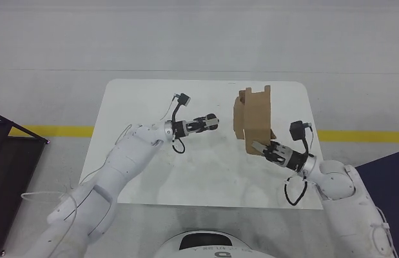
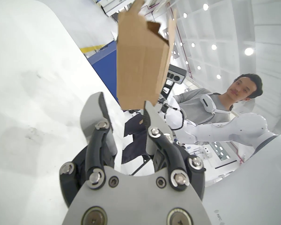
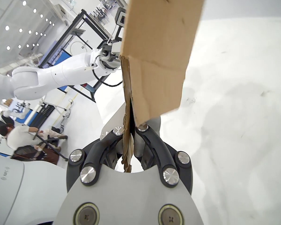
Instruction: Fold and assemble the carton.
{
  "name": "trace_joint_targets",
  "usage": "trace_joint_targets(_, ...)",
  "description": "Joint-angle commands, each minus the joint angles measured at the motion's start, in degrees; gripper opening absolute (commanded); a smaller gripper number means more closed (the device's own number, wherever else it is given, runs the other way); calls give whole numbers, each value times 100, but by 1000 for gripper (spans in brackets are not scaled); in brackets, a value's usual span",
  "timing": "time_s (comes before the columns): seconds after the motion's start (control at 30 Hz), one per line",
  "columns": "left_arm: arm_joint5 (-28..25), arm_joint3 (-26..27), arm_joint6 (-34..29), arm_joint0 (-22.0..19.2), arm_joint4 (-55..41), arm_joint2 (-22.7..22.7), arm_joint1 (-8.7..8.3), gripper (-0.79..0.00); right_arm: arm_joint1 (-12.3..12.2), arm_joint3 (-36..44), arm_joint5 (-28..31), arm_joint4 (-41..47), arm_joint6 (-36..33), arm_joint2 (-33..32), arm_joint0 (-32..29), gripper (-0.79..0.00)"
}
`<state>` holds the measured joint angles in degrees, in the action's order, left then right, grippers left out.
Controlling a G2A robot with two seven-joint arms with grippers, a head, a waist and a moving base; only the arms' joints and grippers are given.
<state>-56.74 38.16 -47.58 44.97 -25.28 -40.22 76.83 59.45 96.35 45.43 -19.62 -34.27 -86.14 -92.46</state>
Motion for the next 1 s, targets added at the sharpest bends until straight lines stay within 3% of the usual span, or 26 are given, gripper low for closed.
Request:
trace_joint_targets(0.0,-126,-42,302,-54,451,-121,-64,0,6,204,106,-539,279,-24,-54,-785)
trace_joint_targets(0.1,-126,117,721,50,987,-338,-158,0,6,539,236,-1377,646,-104,-109,-785)
trace_joint_targets(0.33,-126,117,721,50,987,-338,-158,0,-9,1135,500,-2985,1330,-269,-280,-785)
trace_joint_targets(0.77,-126,117,721,50,987,-338,-158,0,-9,1180,537,-3092,1421,-237,-305,-785)
trace_joint_targets(0.97,10,181,857,101,1094,-376,-175,0,-31,1106,1257,-3761,2397,-247,-188,-785)
